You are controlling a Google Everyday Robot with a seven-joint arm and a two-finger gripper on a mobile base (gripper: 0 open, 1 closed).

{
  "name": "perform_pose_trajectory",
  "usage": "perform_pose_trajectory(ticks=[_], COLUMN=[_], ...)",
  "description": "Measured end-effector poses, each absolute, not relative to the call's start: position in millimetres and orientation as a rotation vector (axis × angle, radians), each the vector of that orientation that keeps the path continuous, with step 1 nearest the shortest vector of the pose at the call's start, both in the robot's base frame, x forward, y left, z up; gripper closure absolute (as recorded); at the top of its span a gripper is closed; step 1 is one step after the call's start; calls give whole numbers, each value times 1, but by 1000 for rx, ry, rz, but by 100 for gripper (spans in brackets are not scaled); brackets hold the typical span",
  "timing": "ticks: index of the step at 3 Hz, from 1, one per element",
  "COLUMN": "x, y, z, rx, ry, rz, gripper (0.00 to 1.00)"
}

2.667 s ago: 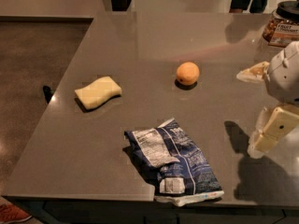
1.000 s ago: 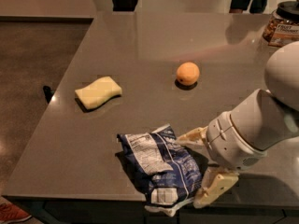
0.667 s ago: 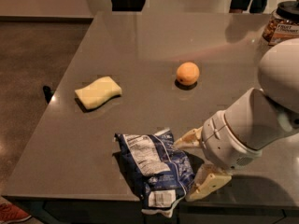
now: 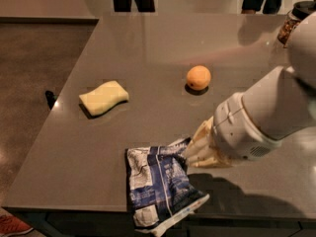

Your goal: Pick blue chip bag

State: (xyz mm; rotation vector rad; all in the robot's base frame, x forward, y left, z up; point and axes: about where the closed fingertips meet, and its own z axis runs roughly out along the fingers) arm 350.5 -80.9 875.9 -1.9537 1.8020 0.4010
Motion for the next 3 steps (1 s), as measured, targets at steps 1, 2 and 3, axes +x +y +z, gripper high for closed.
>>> perform_pose_trajectory(ticks=[1,2,3], x=[365,375,378], y=[-81,-78,-74], z=[914,948,968], rx=[-1883,-1836,-1819], ry=[1781,1740,1704], rz=[340,293,270], gripper=[100,100,100])
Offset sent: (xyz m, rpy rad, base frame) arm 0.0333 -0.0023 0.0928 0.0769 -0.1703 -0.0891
